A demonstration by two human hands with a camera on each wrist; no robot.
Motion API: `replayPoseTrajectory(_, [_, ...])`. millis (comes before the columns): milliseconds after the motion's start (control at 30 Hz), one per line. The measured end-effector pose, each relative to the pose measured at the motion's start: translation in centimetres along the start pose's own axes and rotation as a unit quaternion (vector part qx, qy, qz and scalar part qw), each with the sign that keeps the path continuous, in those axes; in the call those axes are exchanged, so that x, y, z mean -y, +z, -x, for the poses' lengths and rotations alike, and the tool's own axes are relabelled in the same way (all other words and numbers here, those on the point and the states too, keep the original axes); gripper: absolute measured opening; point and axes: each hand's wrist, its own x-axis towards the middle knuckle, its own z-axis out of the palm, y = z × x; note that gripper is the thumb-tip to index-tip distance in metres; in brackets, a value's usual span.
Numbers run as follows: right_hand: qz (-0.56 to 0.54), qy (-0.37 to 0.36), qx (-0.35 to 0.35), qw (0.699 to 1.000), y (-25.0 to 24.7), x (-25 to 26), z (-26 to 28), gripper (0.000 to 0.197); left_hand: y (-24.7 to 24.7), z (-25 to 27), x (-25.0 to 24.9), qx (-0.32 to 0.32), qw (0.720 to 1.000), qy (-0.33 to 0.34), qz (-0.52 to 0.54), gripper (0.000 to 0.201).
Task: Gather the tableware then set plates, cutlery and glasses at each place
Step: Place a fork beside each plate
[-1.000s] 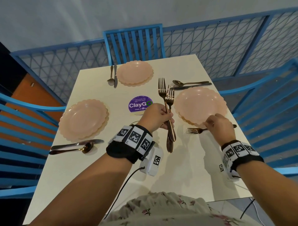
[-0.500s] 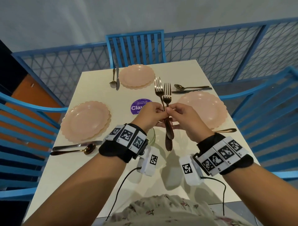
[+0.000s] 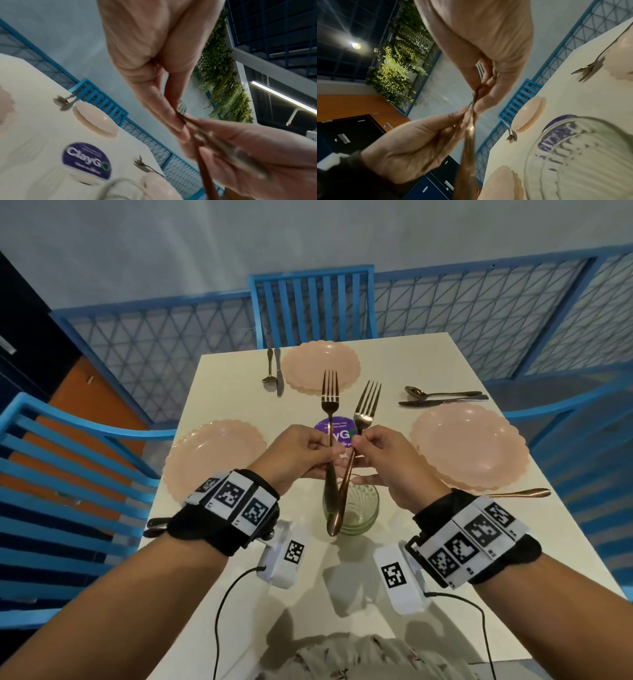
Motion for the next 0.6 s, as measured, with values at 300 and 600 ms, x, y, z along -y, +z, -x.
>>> replayPoseTrajectory(300, [-0.016, 0.008, 0.011, 1.0, 6.8, 1.2, -3.7, 0.013, -15.9, -4.9, 3.0, -0.098, 0.94, -0.028, -0.325, 0.015])
replayPoseTrajectory(600, [-0.011, 0.053, -0.033, 0.998, 13.7, 0.7, -9.0, 0.01, -27.8, -11.5, 5.0, -0.102, 0.847, -0.058, -0.519, 0.007])
